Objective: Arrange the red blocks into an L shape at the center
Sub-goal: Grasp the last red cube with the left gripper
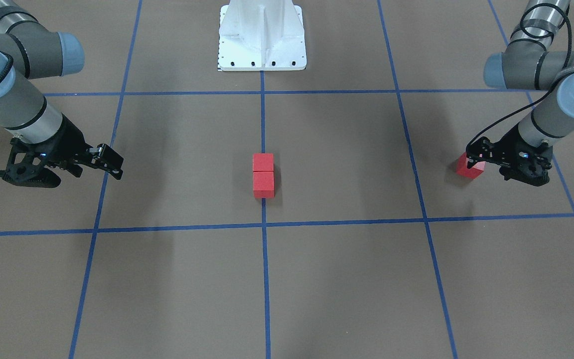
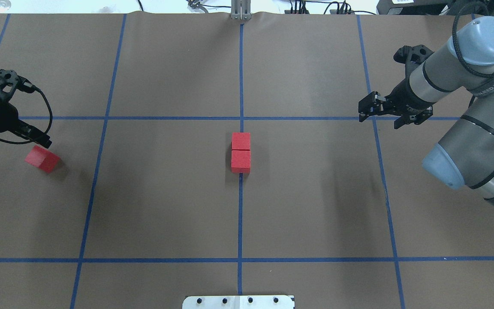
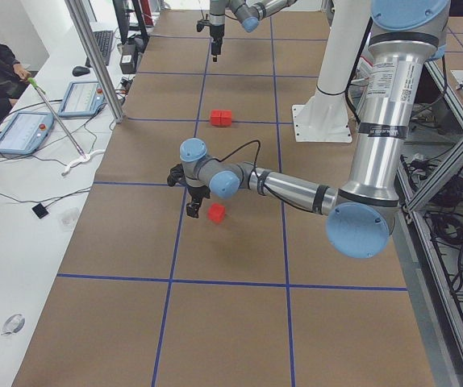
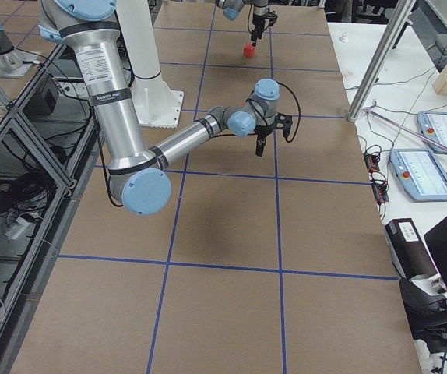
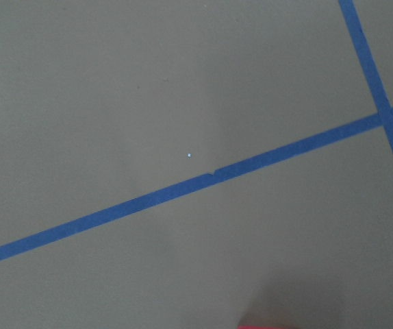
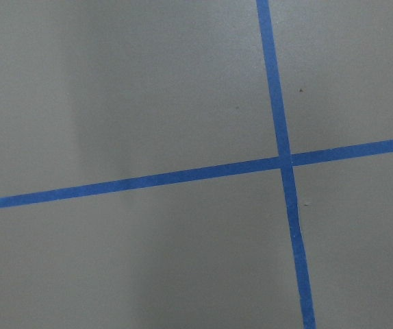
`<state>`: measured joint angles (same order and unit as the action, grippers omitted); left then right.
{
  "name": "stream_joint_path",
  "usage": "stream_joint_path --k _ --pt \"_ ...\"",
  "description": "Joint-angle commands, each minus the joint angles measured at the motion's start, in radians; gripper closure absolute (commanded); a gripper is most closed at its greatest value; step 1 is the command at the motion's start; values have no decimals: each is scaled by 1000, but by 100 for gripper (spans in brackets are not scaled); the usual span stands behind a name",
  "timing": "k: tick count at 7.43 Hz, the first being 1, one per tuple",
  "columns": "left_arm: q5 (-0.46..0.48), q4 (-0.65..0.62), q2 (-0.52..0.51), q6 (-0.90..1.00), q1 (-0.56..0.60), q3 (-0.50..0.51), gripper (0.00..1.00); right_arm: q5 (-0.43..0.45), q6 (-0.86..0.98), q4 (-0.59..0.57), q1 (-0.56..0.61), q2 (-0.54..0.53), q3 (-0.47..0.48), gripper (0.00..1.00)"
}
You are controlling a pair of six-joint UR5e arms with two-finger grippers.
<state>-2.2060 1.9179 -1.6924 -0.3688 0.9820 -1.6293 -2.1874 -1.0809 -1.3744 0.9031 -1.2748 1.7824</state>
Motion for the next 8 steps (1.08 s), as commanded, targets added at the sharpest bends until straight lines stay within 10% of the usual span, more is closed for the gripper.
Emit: stream_joint_path --k 1,5,7,8 --pt "8 4 3 -7 -35 0 0 0 -1 0 -3 0 0 1" --pt "35 3 3 -9 -62 3 18 0 -1 0 -3 0 -5 1" --pt "35 3 5 -7 -60 0 95 0 -1 0 -4 0 -3 1" --pt "20 -5 -4 -7 -60 -7 100 0 -1 0 -4 0 -1 1"
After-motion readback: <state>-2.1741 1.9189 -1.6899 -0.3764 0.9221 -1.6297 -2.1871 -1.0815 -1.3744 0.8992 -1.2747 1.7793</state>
